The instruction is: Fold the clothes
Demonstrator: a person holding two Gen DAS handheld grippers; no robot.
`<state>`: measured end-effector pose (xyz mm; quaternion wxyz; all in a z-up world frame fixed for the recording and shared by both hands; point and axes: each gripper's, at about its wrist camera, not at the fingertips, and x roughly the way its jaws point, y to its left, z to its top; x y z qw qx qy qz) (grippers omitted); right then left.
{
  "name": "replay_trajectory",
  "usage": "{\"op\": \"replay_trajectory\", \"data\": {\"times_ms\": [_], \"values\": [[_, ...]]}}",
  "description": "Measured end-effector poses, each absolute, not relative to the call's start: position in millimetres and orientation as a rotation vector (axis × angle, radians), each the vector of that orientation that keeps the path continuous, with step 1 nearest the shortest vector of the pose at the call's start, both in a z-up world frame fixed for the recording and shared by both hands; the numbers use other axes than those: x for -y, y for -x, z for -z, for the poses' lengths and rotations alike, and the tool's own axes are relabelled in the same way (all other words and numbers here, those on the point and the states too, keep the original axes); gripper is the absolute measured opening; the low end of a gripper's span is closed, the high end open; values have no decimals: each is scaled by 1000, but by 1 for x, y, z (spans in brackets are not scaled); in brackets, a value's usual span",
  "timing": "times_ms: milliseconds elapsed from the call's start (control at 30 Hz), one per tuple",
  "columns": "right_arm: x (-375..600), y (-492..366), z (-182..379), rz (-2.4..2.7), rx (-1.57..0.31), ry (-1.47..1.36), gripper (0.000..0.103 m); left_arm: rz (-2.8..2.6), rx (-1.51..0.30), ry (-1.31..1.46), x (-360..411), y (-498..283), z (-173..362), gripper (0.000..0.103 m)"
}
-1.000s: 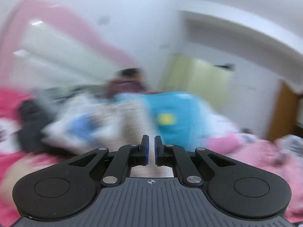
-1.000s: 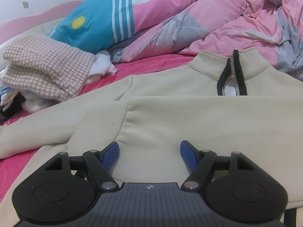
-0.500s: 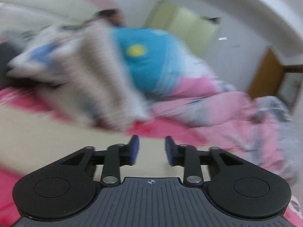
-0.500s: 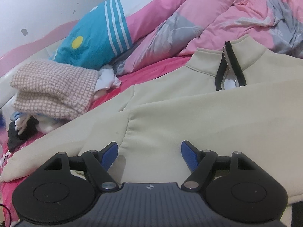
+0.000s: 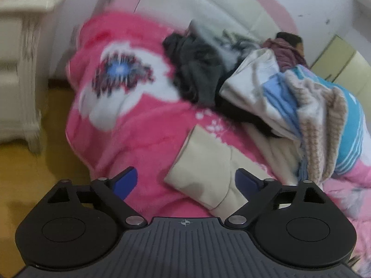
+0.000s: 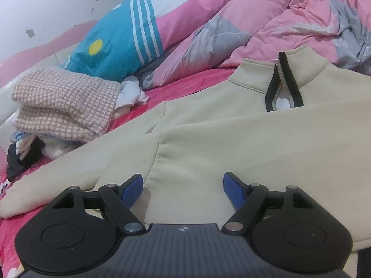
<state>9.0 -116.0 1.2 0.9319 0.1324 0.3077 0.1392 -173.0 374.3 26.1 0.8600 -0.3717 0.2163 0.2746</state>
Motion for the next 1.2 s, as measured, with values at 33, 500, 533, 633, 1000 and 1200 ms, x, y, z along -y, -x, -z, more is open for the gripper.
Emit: {"op": "replay_trajectory", "data": {"times_ms": [33, 500, 533, 633, 1000, 1200], "values": [[116, -9, -1, -284, -630, -268, 79, -574, -456, 793, -375, 170, -21, 96], [115, -10, -1, -283, -628, -271, 80, -599, -435, 447, -334, 148, -14, 55], [115, -10, -1, -282, -628, -271, 80, -602, -428, 399, -329, 147, -16, 49], [114, -9, -1, -280, -625, -272, 80, -604, -401, 350, -323, 148, -21, 20], [121, -8, 0, -295, -611, -323, 80, -401, -189, 291, -272, 135, -95, 11], [129, -8, 1, -311, -596, -375, 80, -62, -60, 263, -171, 81, -160, 11]]}}
